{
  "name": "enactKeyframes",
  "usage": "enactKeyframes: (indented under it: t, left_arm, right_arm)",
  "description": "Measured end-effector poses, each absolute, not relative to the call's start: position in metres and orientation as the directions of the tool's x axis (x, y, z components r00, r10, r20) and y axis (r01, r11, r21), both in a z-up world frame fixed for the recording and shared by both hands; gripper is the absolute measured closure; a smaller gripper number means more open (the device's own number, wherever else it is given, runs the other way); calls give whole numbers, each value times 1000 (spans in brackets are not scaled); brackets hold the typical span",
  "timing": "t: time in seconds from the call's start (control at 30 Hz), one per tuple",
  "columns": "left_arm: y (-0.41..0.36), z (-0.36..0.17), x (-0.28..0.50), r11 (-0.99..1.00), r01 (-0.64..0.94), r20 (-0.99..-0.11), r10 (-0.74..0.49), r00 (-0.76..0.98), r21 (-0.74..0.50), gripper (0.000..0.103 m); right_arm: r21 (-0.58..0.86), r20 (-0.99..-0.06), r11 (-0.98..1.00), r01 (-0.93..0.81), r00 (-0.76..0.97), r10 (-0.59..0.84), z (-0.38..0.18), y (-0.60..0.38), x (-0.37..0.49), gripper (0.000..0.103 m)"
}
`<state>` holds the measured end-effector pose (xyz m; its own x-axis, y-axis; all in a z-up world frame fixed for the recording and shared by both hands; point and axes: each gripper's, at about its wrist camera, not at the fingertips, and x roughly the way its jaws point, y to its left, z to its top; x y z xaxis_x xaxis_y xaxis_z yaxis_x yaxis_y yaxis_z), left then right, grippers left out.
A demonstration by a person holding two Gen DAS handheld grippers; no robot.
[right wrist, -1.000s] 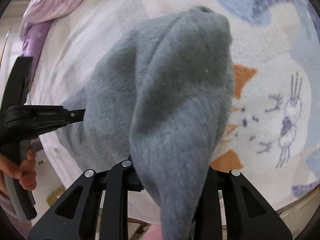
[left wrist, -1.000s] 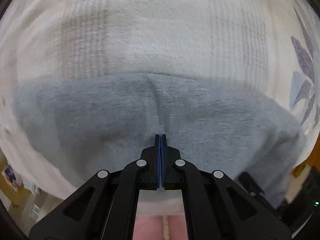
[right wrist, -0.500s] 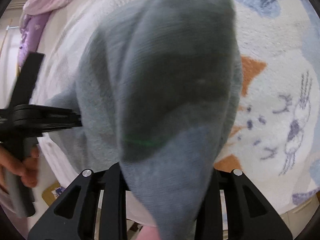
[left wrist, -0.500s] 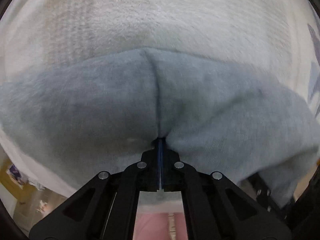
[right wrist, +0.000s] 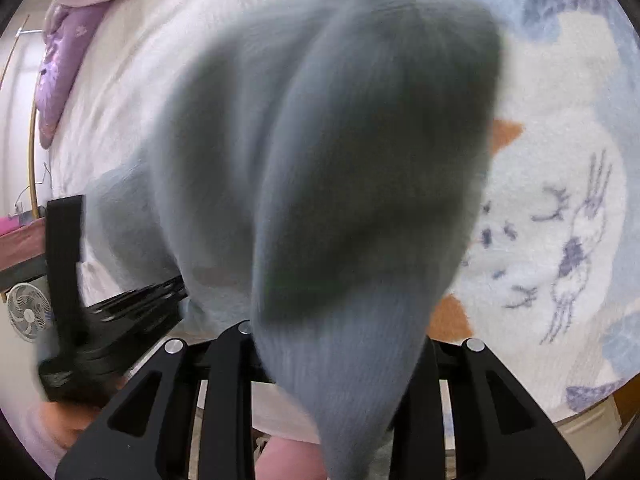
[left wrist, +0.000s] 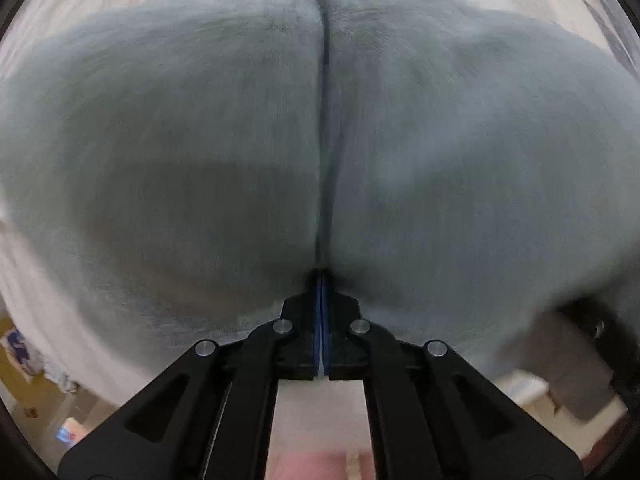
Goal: Fold large clothes
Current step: 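Grasp the folded hoodie's end with both grippers and lift it over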
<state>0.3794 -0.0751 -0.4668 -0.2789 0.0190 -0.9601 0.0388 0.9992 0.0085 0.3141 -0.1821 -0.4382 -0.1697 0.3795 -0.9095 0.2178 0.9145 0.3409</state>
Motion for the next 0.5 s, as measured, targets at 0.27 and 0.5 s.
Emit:
enactKeyframes:
  t: [0.27,0.5]
  left_arm:
    - [-49,-468,340,998,-44,-975,40,-219,51,103]
    - [-64,-462,338,989,31,-977,147,-155,144,103]
  right_arm:
    - [357,-905,905,232,-151,397,-442,-183,314,75]
    - [360,-907,895,265,-127,402,-450,-181,316,84]
